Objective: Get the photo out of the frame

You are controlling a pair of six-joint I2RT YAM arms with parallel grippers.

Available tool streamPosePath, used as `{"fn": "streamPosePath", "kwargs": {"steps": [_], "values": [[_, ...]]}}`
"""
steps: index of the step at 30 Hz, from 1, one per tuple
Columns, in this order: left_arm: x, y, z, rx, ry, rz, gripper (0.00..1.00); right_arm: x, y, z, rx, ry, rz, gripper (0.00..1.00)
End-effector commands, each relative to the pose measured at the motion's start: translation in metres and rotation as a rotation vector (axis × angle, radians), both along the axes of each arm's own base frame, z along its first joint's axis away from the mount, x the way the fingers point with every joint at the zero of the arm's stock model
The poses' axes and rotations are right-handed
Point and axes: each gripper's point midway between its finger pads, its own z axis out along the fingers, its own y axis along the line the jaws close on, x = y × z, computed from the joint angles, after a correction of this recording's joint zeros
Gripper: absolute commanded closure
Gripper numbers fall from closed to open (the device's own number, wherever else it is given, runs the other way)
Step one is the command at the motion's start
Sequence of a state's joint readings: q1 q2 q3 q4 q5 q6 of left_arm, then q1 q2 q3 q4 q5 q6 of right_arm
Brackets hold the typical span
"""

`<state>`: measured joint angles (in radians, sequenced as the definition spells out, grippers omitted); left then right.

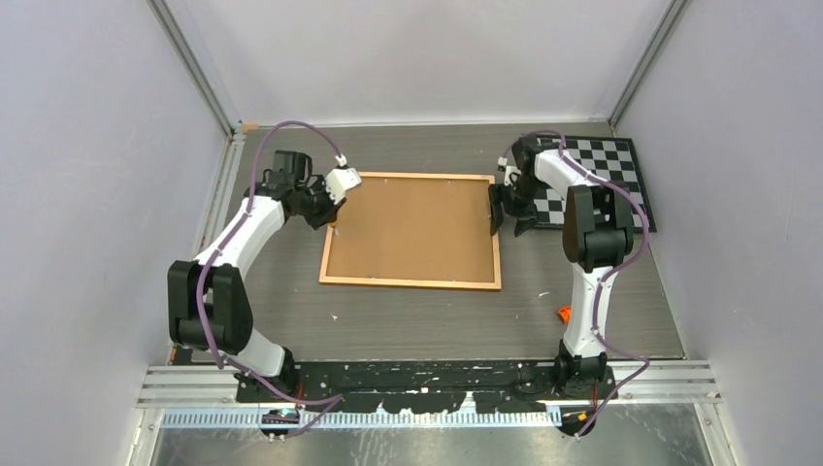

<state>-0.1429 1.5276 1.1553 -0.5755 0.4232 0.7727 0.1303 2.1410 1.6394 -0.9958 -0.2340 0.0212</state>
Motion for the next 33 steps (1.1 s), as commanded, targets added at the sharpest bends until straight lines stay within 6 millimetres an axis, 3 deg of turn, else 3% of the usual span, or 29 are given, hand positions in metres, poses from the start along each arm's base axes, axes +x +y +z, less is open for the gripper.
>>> {"fn": "streamPosePath", "kwargs": {"steps": [1,8,14,20,27,33], "values": [[-0.008,-0.018,-0.001,-0.069,0.037,-0.065,1.00,0.010,-0.008,-0.013,-0.061,-0.026,0.006,0.30],[-0.017,-0.036,-0.004,-0.096,0.049,-0.104,1.00,0.010,-0.008,-0.014,-0.060,-0.024,0.003,0.30],[-0.013,-0.037,0.002,-0.099,0.040,-0.082,1.00,0.011,-0.007,-0.011,-0.058,-0.031,0.009,0.30],[0.010,-0.042,0.036,-0.183,0.030,0.047,1.00,0.018,-0.001,-0.001,-0.024,-0.075,0.019,0.30],[0.066,-0.035,0.071,-0.267,-0.043,0.329,1.00,0.039,0.004,0.019,0.008,-0.167,0.058,0.29],[0.089,-0.040,0.081,-0.363,-0.032,0.464,1.00,0.053,0.013,0.038,0.058,-0.252,0.084,0.26]]}}
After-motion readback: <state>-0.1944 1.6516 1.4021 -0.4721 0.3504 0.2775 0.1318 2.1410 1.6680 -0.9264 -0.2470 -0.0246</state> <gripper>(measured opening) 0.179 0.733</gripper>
